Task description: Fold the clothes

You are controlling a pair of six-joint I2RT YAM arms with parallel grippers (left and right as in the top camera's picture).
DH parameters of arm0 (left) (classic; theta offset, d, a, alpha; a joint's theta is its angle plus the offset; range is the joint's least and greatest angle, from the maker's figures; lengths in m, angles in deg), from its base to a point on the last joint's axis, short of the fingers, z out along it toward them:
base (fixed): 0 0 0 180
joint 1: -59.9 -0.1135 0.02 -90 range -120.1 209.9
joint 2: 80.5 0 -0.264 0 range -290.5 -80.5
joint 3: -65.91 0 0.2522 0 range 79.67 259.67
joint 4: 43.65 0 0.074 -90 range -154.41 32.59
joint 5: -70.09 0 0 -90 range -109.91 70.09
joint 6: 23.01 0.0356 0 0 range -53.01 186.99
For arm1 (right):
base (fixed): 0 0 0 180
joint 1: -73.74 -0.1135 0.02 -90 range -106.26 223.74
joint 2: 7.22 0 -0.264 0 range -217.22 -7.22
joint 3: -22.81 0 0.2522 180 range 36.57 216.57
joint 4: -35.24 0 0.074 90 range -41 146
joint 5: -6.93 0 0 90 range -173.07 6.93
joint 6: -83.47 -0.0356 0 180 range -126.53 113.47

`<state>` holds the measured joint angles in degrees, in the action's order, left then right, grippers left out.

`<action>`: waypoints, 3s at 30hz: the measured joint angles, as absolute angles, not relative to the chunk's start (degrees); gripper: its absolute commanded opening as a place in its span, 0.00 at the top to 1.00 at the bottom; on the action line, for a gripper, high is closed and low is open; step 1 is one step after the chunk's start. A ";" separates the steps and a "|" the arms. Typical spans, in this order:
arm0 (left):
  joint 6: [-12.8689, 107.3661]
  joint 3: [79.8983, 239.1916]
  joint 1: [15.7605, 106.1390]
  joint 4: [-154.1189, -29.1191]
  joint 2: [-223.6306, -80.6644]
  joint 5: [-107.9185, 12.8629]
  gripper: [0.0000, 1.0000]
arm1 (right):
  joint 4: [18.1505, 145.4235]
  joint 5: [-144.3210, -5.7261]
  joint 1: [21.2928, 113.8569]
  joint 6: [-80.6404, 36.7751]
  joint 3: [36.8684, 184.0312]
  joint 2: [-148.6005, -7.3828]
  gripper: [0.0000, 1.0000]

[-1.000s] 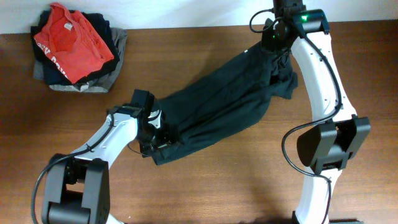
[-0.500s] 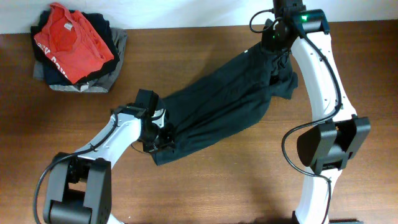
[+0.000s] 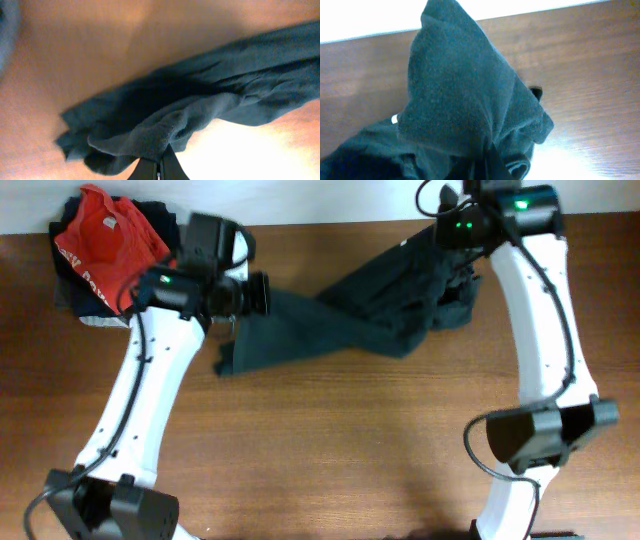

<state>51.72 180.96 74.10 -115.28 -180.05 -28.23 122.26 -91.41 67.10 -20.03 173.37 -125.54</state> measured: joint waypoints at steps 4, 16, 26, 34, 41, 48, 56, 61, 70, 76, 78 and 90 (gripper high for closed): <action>53.79 189.23 74.10 -117.51 -179.94 -27.14 1.00 | 124.55 -93.77 67.10 -20.05 175.42 -121.26 0.96; 58.87 194.43 74.10 -123.06 -177.99 -25.26 0.48 | 127.15 -97.68 67.21 -20.05 175.88 -114.31 0.96; 59.94 194.56 74.10 -126.43 -178.96 -25.02 0.24 | 127.72 -98.29 67.21 -20.03 175.88 -114.07 0.96; 59.94 194.65 74.16 -126.62 -190.95 -30.79 0.24 | 127.76 -99.06 67.21 -20.21 175.88 -114.07 0.01; 59.91 194.63 76.11 -130.25 -199.96 -34.76 0.24 | 131.46 -101.79 69.66 -23.40 175.88 -114.24 0.01; 57.36 194.45 80.13 -134.36 -200.09 -35.83 0.22 | 139.35 -96.24 75.59 -27.72 175.90 -114.26 0.01; 53.55 185.40 83.87 -133.66 -200.31 -36.73 0.21 | 145.90 -88.45 76.81 -28.36 175.42 -114.22 0.04; 51.96 176.07 84.00 -125.97 -200.83 -39.44 0.21 | 145.99 -86.42 76.81 -29.41 169.30 -114.11 0.05; 45.45 172.35 84.00 -120.13 -201.42 -38.41 0.21 | 145.99 -86.82 79.10 -34.35 163.77 -114.22 0.05; 40.86 172.07 83.93 -117.66 -201.80 -35.90 0.22 | 145.99 -86.88 80.63 -36.93 163.68 -114.22 0.05; 39.96 172.07 83.93 -117.25 -202.32 -35.48 0.22 | 145.99 -86.88 80.68 -37.32 163.29 -114.20 0.05; 38.25 172.13 83.95 -114.95 -205.69 -33.04 0.23 | 145.20 -90.64 80.68 -40.25 153.89 -114.20 0.04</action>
<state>38.25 172.13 83.95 -114.95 -205.69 -33.04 145.20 -90.64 80.68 -40.25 153.89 -114.20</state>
